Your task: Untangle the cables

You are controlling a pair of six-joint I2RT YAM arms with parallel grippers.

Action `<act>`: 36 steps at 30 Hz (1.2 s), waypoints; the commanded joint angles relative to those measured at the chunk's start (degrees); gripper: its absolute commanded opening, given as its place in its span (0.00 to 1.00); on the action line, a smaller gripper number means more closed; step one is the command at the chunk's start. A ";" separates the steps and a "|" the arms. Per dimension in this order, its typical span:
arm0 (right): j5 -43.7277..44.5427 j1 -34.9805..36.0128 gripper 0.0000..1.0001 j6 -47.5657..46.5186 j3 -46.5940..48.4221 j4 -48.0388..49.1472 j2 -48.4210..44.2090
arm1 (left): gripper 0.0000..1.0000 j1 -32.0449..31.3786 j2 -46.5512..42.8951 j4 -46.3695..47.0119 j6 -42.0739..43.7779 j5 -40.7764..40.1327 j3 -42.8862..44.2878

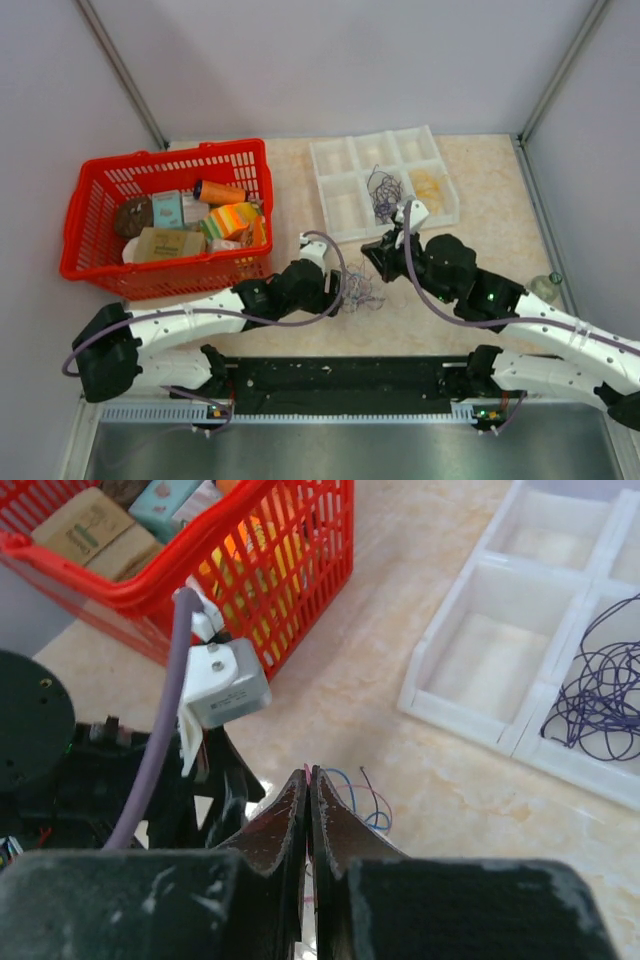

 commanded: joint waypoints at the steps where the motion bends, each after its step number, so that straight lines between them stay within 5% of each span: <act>1: 7.78 0.58 0.00 5.99 8.83 -6.87 3.61 | 0.96 0.95 -3.42 10.31 9.66 9.88 5.37; 7: 11.67 0.58 0.00 11.39 20.24 -7.76 3.59 | 0.99 3.58 -5.72 -2.75 8.97 8.16 16.26; 13: 1.12 0.58 0.00 8.56 37.30 -12.77 10.63 | 0.99 3.58 -10.37 7.59 10.99 8.25 12.86; 18: -2.76 0.58 0.00 6.19 49.59 -14.35 14.85 | 0.97 4.20 -10.47 4.45 14.94 2.71 12.93; 27: 5.21 0.50 0.00 -4.70 97.67 -29.11 34.54 | 0.85 5.34 -18.88 -4.17 15.38 -1.33 11.62; 31: 12.35 0.58 0.00 -9.81 100.33 -22.47 33.58 | 0.86 5.69 -26.88 -6.80 15.91 -3.27 9.51; 36: 5.24 0.58 0.00 -5.86 99.98 -4.90 33.14 | 0.90 5.96 -28.22 -8.83 15.56 -2.22 11.25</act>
